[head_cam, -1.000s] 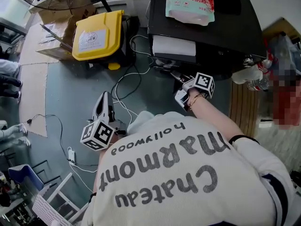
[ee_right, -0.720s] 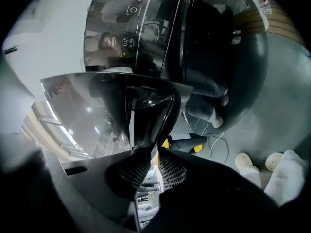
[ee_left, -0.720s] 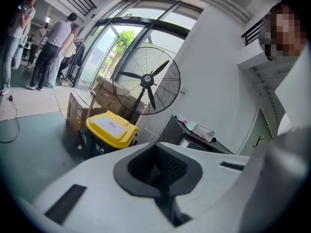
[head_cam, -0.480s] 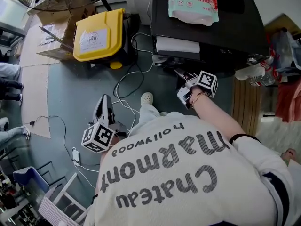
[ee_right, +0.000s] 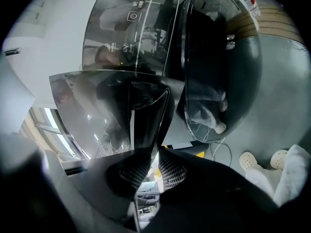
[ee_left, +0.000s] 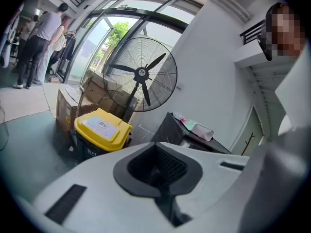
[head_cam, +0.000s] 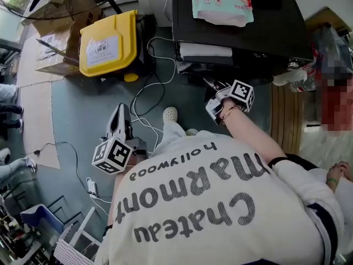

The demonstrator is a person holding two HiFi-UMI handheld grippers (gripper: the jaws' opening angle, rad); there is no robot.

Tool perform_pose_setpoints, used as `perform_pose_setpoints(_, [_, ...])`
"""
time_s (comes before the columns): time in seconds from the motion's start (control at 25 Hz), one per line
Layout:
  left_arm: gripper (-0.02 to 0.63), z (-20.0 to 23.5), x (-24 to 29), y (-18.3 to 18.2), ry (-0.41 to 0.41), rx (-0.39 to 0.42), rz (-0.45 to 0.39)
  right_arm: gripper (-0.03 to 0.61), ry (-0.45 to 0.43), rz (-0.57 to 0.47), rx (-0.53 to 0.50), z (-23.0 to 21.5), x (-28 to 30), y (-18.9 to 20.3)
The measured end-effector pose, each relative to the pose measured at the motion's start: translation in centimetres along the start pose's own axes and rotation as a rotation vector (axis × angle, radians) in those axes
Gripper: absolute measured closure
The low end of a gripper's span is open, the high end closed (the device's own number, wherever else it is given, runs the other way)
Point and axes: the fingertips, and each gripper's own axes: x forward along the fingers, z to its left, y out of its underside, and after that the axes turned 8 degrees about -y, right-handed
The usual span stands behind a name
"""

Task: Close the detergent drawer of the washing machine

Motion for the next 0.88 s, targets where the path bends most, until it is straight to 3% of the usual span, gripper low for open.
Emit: perform_pose_setpoints(0.88, [0.606, 1.8, 1.2, -0.2, 0.015, 0.019, 0.055, 0.515, -0.007, -0.137, 0.029, 0.7, 1.7, -2.1])
